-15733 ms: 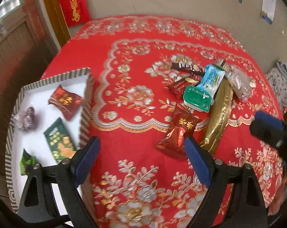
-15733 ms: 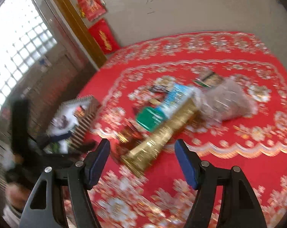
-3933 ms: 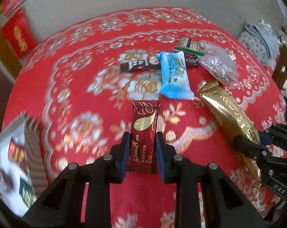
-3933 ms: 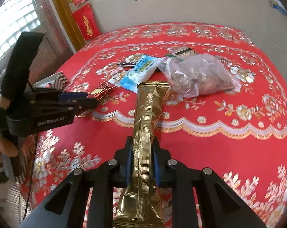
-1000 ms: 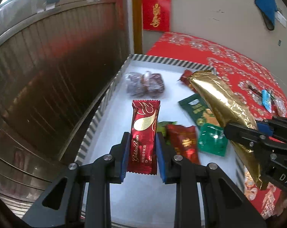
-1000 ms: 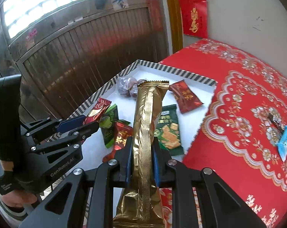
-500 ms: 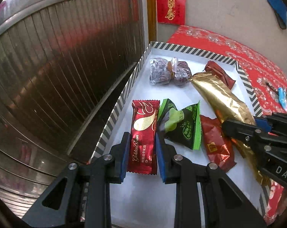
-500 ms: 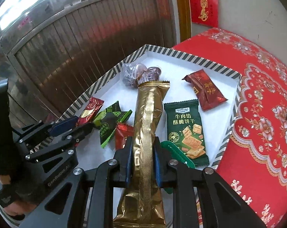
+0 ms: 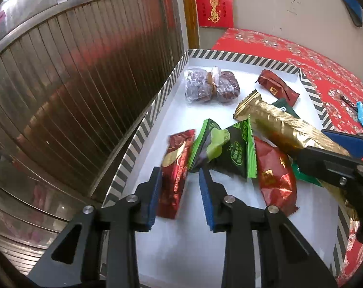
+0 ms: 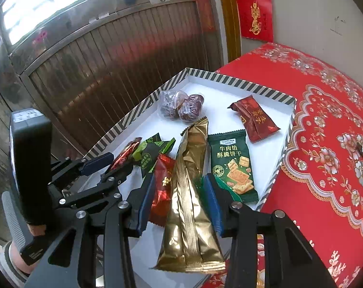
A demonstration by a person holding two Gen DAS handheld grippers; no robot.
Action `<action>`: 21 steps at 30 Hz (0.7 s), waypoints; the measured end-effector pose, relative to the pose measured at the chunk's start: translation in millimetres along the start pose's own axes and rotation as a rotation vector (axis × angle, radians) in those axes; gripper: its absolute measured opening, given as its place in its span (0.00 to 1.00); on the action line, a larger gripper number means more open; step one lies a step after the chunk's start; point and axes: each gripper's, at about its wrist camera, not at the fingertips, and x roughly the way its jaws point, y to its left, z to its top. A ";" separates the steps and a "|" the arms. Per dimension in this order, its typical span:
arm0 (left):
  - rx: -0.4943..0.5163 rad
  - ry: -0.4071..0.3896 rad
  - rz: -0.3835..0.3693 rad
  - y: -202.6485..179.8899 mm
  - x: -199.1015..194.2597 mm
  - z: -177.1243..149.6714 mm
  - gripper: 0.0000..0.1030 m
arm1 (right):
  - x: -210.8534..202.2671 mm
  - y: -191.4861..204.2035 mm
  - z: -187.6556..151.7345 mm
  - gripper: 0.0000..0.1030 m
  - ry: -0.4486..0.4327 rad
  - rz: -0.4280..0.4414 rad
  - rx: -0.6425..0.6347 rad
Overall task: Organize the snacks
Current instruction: 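Open both grippers to drop the chocolate bar and wafer stick into the box, then move both grippers back over the remaining snacks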
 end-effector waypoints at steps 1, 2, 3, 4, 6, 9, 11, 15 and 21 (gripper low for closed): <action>0.001 0.001 -0.001 -0.2 -0.3 -0.3 0.36 | -2.3 -1.1 -0.8 0.41 -0.005 -0.001 0.004; 0.000 0.002 -0.001 -0.4 -1.0 -0.4 0.42 | -4.1 -2.2 -1.5 0.41 -0.010 0.000 0.007; -0.001 -0.003 -0.004 -0.2 -3.0 -0.3 0.49 | -7.8 -3.6 -2.4 0.41 -0.018 0.003 0.011; 0.000 -0.012 -0.005 -1.1 -5.1 0.1 0.52 | -12.0 -5.1 -3.1 0.41 -0.027 0.005 0.016; 0.003 -0.033 -0.002 -3.2 -11.8 1.2 0.67 | -20.8 -9.6 -4.9 0.42 -0.044 0.006 0.027; 0.000 -0.066 -0.014 -7.0 -25.4 4.8 0.76 | -32.3 -20.5 -11.2 0.49 -0.063 -0.006 0.049; 0.008 -0.087 -0.030 -13.6 -36.1 8.3 0.77 | -39.1 -31.0 -16.6 0.49 -0.070 -0.016 0.070; 0.036 -0.106 -0.099 -39.4 -53.1 18.4 0.80 | -54.6 -60.6 -31.6 0.49 -0.082 -0.057 0.124; 0.135 -0.071 -0.251 -109.3 -64.9 36.3 0.80 | -89.4 -130.4 -61.8 0.49 -0.091 -0.165 0.237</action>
